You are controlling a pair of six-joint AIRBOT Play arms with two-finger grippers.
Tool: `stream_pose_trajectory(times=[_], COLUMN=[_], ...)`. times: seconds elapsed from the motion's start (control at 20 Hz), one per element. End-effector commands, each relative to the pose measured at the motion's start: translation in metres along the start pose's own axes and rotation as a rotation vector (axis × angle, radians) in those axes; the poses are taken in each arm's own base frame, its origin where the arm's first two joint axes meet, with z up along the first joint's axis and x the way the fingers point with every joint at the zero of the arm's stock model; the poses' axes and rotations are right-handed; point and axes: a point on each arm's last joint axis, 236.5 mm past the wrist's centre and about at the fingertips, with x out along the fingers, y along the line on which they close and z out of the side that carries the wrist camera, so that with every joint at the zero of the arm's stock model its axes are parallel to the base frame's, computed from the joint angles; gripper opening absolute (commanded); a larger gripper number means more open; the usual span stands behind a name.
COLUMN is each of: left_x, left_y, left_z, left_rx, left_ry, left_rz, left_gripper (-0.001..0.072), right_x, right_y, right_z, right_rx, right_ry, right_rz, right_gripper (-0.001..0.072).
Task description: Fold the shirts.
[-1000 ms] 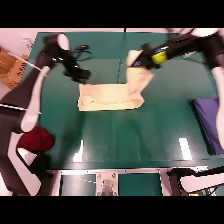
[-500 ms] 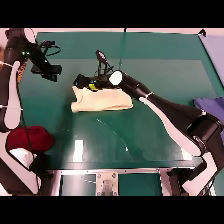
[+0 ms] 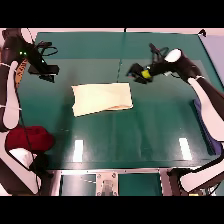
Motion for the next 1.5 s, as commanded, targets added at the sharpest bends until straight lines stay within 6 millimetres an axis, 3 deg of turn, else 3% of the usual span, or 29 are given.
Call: stream_pose_trajectory(times=[0.0,0.25,0.35,0.4,0.45,0.5,0.55,0.65,0.75,0.9,1.05,1.15,1.3,1.45], left_x=[0.0,0.0,0.001,0.003,0.007,0.011,0.014,0.015,0.015,0.015,0.015,0.015,0.015,0.015], left_y=[0.001,0.001,0.001,0.001,0.001,0.001,0.001,0.001,0.001,0.001,0.001,0.001,0.0,-0.005], left_z=[0.0,-0.003,-0.003,-0.005,-0.008,-0.01,-0.012,-0.013,-0.014,-0.015,-0.015,-0.015,-0.016,-0.015], left_rx=[-0.008,-0.008,-0.008,-0.009,-0.01,-0.011,-0.012,-0.012,-0.012,-0.012,-0.013,-0.013,-0.015,-0.016], left_ry=[-0.002,0.01,0.013,0.022,0.034,0.047,0.058,0.062,0.064,0.071,0.071,0.071,0.072,0.07], left_rz=[0.001,0.0,0.0,-0.001,-0.002,-0.003,-0.004,-0.005,-0.005,-0.005,-0.006,-0.008,-0.01,-0.032], left_gripper=[0.0019,0.0019,0.0019,0.0019,0.0019,0.0019,0.0019,0.0019,0.0019,0.0019,0.0019,0.0019,0.0019,0.0019], right_x=[0.013,0.091,0.102,0.1,0.094,0.085,0.075,0.039,-0.017,-0.124,-0.222,-0.279,-0.358,-0.424], right_y=[-0.065,-0.028,0.003,0.018,0.033,0.046,0.058,0.078,0.088,0.067,0.016,-0.031,-0.11,-0.183], right_z=[-0.039,-0.075,-0.071,-0.066,-0.06,-0.055,-0.049,-0.024,0.015,0.063,0.085,0.092,0.089,0.068], right_rx=[0.149,0.205,0.194,0.176,0.145,0.107,0.074,0.023,-0.017,-0.032,0.016,0.076,0.208,0.381], right_ry=[0.141,0.232,0.212,0.196,0.19,0.191,0.194,0.15,0.029,-0.174,-0.351,-0.466,-0.625,-0.766], right_rz=[-0.036,0.129,0.228,0.271,0.312,0.342,0.367,0.412,0.435,0.395,0.324,0.25,0.149,0.037], right_gripper=[0.0589,0.0589,0.0588,0.0537,0.0274,0.0069,0.0025,0.0024,0.0023,0.0023,0.0023,0.0022,0.0023,0.0023])
